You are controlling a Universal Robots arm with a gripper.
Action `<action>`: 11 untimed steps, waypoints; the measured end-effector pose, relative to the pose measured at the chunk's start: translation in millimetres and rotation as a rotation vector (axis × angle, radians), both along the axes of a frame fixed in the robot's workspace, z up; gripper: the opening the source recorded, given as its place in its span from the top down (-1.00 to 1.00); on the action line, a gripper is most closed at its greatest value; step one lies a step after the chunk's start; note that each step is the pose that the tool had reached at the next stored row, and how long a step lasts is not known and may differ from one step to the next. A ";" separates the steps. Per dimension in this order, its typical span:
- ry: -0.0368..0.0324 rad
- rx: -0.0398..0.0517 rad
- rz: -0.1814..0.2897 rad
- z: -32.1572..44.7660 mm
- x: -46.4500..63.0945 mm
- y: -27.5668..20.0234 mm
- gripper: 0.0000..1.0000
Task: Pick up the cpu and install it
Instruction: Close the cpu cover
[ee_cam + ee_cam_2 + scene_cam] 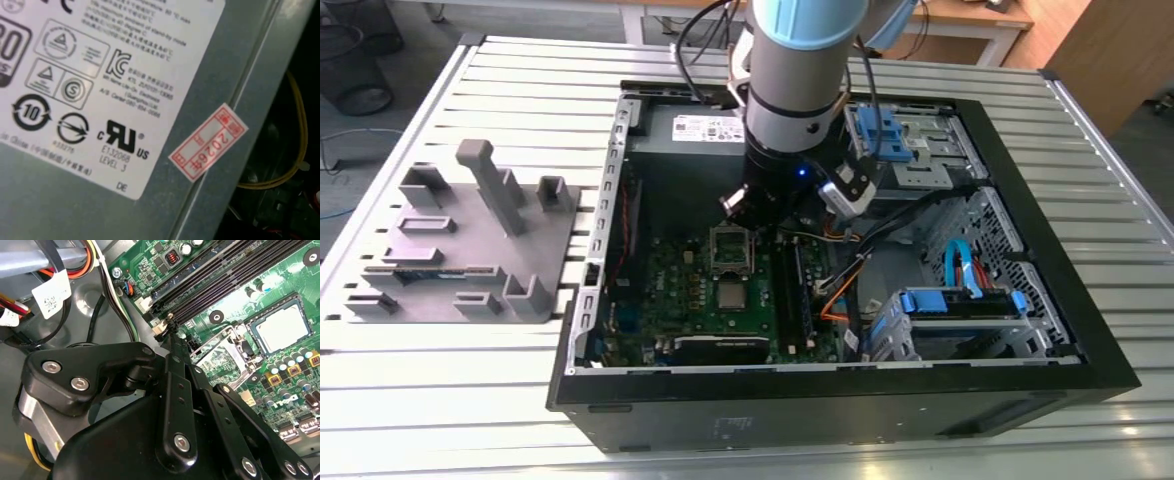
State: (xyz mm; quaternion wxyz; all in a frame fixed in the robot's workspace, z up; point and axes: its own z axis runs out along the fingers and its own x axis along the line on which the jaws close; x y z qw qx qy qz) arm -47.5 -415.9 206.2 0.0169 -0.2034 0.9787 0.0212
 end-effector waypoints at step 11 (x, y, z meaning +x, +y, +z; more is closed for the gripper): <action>-0.0001 0.0023 0.019 -2.4 -2.2 2.3 0.79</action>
